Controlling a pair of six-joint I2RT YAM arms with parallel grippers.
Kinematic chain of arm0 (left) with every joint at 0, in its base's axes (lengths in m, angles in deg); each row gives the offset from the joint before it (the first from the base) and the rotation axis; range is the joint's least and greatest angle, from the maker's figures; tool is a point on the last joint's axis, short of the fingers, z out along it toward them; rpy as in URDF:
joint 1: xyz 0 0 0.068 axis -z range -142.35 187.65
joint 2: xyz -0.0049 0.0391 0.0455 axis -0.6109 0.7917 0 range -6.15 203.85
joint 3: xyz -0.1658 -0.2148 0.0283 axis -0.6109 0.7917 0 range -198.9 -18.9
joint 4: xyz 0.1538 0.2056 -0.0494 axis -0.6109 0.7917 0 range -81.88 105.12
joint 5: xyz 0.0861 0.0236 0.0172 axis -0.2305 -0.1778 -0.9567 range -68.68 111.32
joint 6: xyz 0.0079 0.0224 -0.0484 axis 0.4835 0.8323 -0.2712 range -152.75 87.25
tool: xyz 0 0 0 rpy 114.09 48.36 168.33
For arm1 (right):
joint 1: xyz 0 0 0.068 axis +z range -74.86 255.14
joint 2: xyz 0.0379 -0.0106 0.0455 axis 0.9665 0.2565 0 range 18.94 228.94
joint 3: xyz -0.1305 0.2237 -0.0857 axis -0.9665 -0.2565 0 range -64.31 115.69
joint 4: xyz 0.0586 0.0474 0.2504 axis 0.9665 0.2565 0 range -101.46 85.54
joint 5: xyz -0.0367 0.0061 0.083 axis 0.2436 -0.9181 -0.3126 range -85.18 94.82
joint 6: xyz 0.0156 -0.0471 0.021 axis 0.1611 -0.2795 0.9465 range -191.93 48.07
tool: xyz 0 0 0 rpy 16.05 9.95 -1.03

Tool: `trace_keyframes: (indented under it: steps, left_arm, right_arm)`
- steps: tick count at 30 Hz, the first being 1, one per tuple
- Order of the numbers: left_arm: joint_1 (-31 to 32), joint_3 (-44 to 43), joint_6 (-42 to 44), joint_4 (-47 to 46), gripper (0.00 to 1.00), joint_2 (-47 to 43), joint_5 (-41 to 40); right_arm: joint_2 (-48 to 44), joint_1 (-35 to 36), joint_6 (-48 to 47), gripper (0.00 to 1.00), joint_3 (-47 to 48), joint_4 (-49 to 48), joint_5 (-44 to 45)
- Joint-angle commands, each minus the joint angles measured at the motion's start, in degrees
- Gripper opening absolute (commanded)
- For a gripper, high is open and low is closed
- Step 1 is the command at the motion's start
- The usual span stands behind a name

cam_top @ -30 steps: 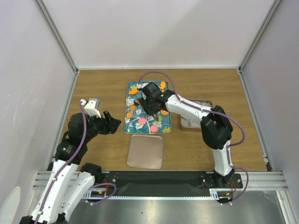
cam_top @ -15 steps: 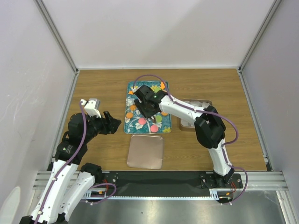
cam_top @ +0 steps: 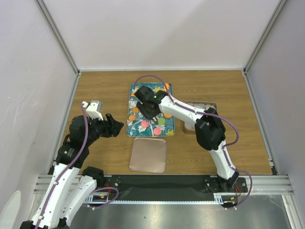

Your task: Pack the cookies

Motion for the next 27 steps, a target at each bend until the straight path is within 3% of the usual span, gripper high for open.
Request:
trace_keyframes:
  steps: [1,9,18,27]
  left_arm:
    - [0.25,0.40,1.05,-1.86,0.69,-0.21,0.19]
    - [0.24,0.49,1.05,-1.86,0.69,-0.30,0.27]
    - [0.33,0.49,1.05,-1.86,0.69,-0.56,0.10]
    - [0.33,0.49,1.05,-1.95,0.69,-0.83,0.10]
  right_arm:
    - [0.90,0.58,-1.03,0.50,3.40,1.64,0.83]
    - [1.87,0.58,-1.12,0.48,4.89,3.13,0.92]
    - [1.70,0.58,-1.21,0.35,6.39,4.98,1.36]
    - [-3.83,-0.30,0.37,0.31,4.02,3.49,2.07]
